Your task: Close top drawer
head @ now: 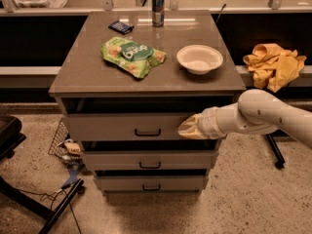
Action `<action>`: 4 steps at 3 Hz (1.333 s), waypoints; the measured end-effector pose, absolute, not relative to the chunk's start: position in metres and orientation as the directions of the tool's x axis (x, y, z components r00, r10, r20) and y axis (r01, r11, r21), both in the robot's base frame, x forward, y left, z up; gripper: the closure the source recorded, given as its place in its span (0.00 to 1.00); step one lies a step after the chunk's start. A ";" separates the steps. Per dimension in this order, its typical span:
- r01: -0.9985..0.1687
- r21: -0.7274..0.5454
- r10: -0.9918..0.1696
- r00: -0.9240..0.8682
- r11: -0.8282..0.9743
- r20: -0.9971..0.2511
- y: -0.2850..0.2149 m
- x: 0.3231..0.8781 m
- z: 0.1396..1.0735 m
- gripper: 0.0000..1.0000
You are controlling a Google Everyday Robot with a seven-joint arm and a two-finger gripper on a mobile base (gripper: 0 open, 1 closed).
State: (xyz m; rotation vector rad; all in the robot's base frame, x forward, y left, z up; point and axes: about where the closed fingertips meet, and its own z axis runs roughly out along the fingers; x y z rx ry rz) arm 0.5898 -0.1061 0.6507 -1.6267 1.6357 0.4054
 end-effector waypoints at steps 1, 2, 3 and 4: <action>-0.955 -0.248 -0.693 0.066 0.166 -0.718 -0.136 0.567 0.678 1.00; -0.948 -0.230 -0.691 0.017 0.217 -0.723 -0.186 0.543 0.733 1.00; -0.909 -0.277 -0.695 -0.018 0.310 -0.718 -0.237 0.539 0.794 1.00; -0.811 -0.362 -0.686 -0.066 0.460 -0.724 -0.289 0.555 0.862 1.00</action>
Offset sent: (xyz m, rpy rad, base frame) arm -0.0763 -0.1499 0.1535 0.0247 0.0716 -0.1678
